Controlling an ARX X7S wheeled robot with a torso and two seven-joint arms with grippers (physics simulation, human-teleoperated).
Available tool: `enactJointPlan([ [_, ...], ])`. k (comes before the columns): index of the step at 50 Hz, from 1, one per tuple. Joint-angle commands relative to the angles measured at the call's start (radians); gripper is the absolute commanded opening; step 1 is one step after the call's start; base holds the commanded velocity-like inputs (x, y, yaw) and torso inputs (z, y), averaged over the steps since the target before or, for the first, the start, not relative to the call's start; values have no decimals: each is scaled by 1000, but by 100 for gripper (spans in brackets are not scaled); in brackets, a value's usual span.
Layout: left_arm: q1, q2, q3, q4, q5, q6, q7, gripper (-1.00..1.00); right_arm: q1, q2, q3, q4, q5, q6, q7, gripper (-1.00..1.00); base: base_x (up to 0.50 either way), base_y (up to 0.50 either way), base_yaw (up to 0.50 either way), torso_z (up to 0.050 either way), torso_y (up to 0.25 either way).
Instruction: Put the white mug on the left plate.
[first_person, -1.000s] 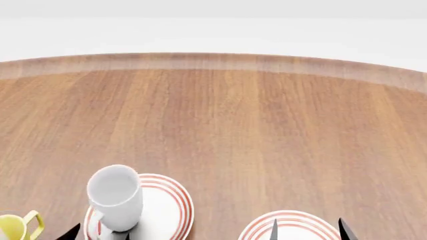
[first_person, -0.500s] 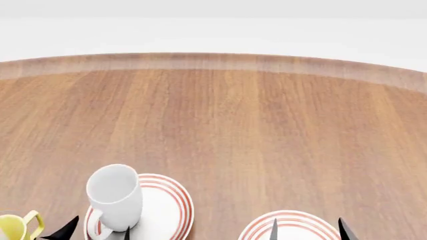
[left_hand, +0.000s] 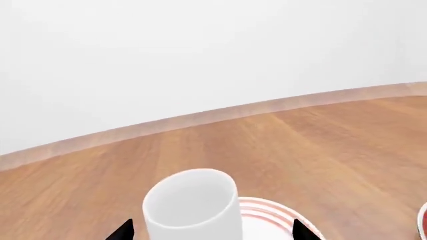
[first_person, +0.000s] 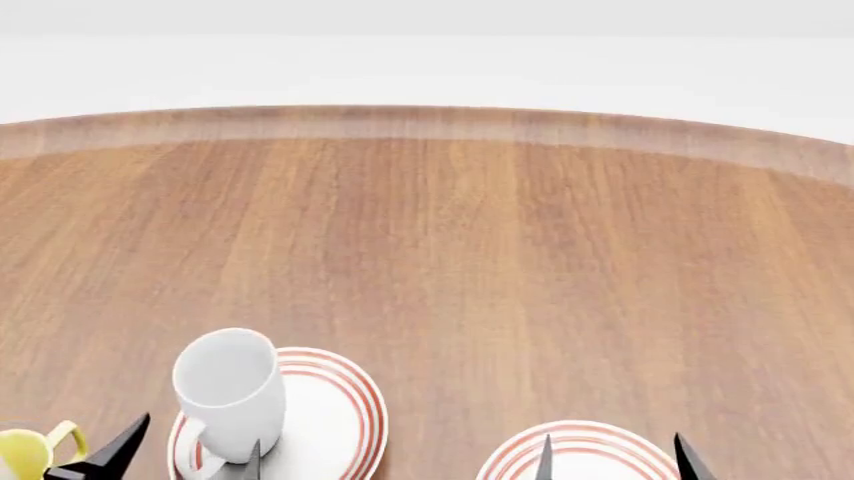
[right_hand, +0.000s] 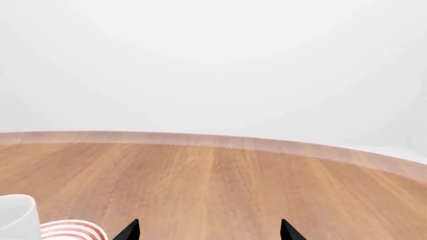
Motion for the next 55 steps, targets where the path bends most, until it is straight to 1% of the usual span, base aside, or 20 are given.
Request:
enactJointPlan([
  [1,62,-24,6,176,-8,-60,-11,100,-1,4,-2,-10,3,0,3,100,0,0,0,0,0],
  [10,116,-49,0,319,-24,-96,-21,100,-16,16,-4,-80,-19,9,28,100,0,0,0,0,0],
  [17,177,-78,-8,476,-34,-130,-37,100,-31,20,2,-134,-32,-19,40,100,0,0,0,0,0],
  [32,251,-121,-23,685,-43,-175,-63,100,-81,48,24,-285,-45,-19,73,100,0,0,0,0,0],
  [45,275,-135,-22,757,-44,-189,-75,100,-87,54,17,-308,-58,-20,81,100,0,0,0,0,0],
  [55,280,-141,-19,771,-46,-189,-78,100,-89,55,14,-301,-60,-29,82,100,0,0,0,0,0],
])
